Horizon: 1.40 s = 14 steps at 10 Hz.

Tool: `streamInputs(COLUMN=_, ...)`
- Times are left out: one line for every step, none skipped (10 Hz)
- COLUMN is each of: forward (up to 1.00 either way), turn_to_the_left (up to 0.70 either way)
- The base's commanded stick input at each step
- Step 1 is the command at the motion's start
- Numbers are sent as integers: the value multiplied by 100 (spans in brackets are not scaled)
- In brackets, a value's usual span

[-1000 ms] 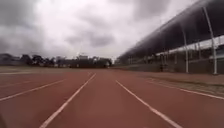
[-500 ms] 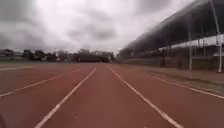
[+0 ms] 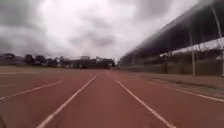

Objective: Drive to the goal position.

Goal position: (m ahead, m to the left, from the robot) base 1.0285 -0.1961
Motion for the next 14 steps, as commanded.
streamInputs(forward=70, turn_to_the_left=0)
streamInputs(forward=70, turn_to_the_left=0)
streamInputs(forward=70, turn_to_the_left=0)
streamInputs(forward=70, turn_to_the_left=0)
streamInputs(forward=70, turn_to_the_left=0)
streamInputs(forward=70, turn_to_the_left=0)
streamInputs(forward=70, turn_to_the_left=0)
streamInputs(forward=70, turn_to_the_left=0)
streamInputs(forward=70, turn_to_the_left=0)
streamInputs(forward=70, turn_to_the_left=0)
streamInputs(forward=70, turn_to_the_left=0)
streamInputs(forward=70, turn_to_the_left=0)
streamInputs(forward=70, turn_to_the_left=0)
streamInputs(forward=70, turn_to_the_left=0)
